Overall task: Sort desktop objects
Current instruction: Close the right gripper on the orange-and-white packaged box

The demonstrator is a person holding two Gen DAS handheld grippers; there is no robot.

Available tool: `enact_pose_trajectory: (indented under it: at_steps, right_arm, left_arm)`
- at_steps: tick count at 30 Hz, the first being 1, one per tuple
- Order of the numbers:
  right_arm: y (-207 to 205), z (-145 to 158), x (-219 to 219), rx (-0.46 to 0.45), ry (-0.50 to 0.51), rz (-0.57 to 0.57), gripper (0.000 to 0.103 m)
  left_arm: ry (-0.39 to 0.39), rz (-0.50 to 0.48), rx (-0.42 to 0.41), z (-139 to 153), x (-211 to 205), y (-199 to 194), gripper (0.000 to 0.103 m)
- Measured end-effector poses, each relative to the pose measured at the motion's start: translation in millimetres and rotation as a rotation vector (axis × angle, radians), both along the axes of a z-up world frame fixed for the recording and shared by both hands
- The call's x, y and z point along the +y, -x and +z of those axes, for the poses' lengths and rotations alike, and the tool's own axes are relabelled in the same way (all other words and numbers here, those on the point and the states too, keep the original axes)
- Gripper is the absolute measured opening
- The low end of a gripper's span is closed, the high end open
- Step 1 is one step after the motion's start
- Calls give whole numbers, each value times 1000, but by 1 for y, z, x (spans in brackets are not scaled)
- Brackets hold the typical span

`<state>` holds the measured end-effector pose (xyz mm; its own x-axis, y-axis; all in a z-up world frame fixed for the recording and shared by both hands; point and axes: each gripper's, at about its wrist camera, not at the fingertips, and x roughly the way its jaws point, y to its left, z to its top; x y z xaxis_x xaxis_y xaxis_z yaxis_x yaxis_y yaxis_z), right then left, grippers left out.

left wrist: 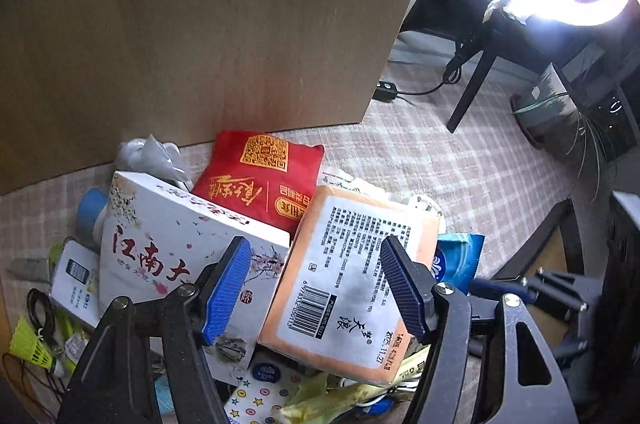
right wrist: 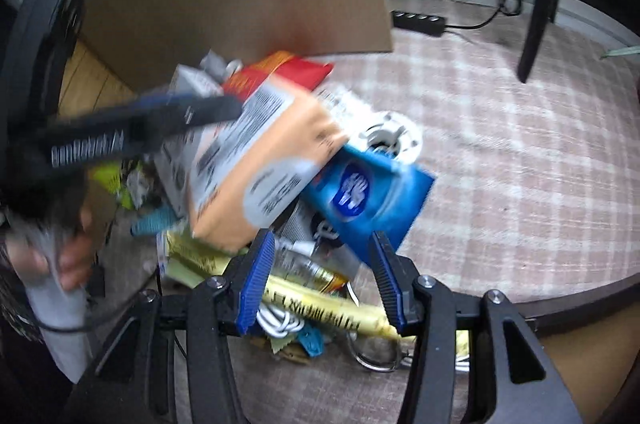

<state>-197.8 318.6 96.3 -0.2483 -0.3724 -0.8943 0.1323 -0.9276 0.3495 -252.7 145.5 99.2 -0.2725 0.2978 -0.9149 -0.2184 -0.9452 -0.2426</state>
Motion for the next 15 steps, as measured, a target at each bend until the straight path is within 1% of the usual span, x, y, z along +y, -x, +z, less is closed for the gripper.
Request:
enact_pose_trajectory:
  at_steps: [3,5,9,11,12,14,15]
  right_arm:
    - [4,0,6,-4,18,-39,49]
    - [7,3,11,8,8,-67,49]
    - [9,1,13,-6,36,-91,49]
    - [13,0,12,-20,51,-94,49]
    - [13,0,11,-22,55,-91,49]
    - [13,1,7,-18,57,-78,49]
    - [13,1,3,-15,53,-71,49]
  left_arm:
    - [-23,17,-16,0,-4,-4,65]
    - [-65,4,-4,4,-4,-18,65]
    - [-86,-18,-1,-1,0,-37,66]
    - [-51,-1,-2,-8,-1,-35,66]
    - [-55,15,-7,-10,-5,-32,69]
    - [-100,42,-23,-11,-13,-24,74]
    - [-97,54,-16,-10,-15,-19,75]
